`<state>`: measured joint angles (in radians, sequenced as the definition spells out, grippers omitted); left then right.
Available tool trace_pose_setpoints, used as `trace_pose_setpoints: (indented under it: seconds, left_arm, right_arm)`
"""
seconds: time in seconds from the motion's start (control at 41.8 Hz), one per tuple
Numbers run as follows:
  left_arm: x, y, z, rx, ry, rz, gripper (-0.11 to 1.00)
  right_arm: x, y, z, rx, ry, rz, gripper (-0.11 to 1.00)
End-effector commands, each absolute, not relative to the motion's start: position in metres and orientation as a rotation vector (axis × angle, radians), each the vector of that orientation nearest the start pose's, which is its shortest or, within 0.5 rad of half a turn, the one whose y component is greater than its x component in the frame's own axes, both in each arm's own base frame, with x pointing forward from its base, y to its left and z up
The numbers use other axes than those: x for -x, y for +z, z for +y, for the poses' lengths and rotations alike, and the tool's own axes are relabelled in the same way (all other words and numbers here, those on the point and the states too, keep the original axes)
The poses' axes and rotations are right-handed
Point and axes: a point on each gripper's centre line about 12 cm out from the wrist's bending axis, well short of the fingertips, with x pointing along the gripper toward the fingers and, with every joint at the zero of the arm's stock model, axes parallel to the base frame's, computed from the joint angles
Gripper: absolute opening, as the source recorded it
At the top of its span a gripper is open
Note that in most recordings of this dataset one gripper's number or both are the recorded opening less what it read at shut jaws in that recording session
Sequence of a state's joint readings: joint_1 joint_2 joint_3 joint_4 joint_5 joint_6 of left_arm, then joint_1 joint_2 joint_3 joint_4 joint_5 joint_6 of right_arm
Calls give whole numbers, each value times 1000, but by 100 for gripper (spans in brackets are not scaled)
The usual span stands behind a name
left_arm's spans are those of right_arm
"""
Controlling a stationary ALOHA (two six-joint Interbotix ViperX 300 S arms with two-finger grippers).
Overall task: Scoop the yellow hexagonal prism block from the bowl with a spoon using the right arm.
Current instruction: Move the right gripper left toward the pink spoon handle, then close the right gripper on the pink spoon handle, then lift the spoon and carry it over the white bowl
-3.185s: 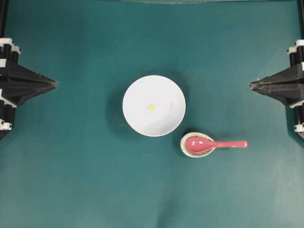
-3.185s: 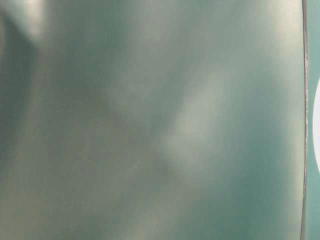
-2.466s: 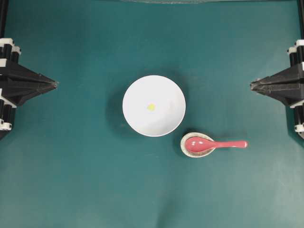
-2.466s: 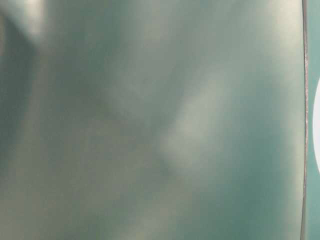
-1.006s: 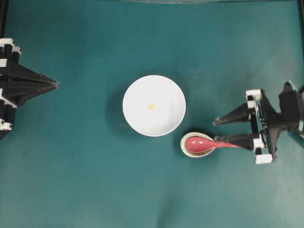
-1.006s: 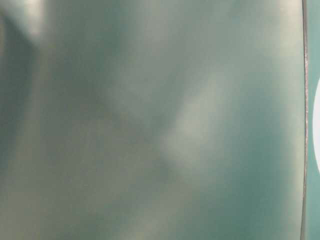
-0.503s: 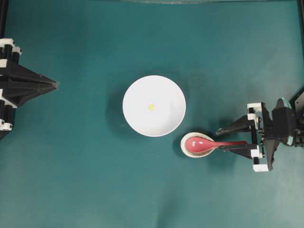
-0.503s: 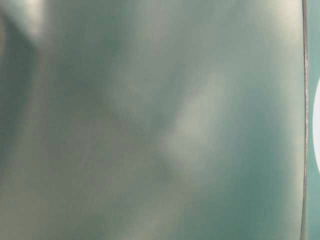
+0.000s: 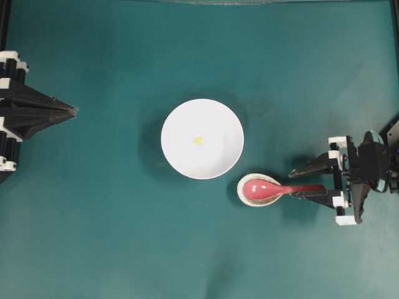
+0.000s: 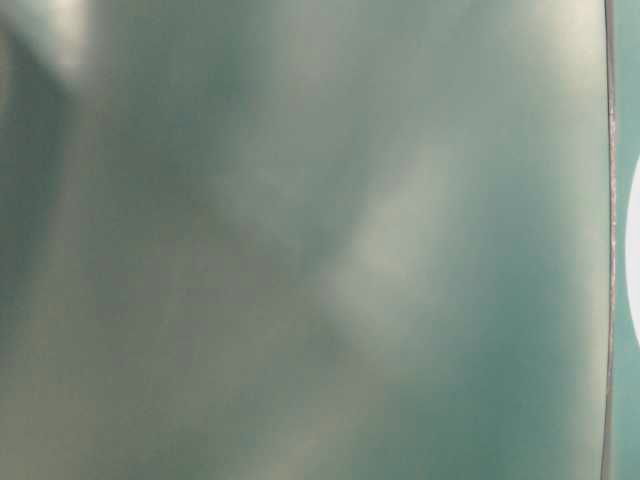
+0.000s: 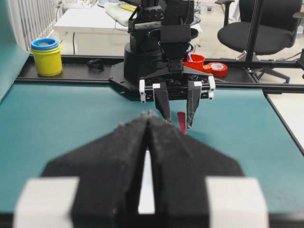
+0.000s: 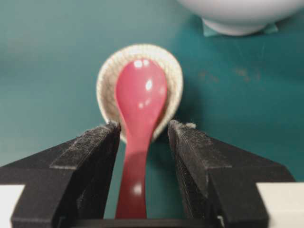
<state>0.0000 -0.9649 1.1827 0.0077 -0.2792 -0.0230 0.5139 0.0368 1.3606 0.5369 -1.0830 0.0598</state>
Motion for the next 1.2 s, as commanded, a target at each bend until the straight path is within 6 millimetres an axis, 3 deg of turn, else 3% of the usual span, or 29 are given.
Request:
trace_pose_setpoints:
  seconds: [0.0, 0.647, 0.766, 0.934, 1.173]
  left_arm:
    - [-201, 294, 0, 16, -3, -69, 0]
    - [-200, 295, 0, 16, -3, -74, 0]
    - [-200, 295, 0, 16, -2, -71, 0]
    - [-200, 296, 0, 16, -3, -75, 0]
    - [-200, 296, 0, 16, -3, -74, 0]
  right_arm:
    - [-219, 90, 66, -159, 2, 331, 52]
    - [-222, 81, 72, -164, 8, 364, 51]
    - [-222, 81, 72, -164, 8, 364, 44]
    - [-223, 82, 72, -166, 7, 357, 23]
    - [-228, 99, 74, -198, 19, 298, 23]
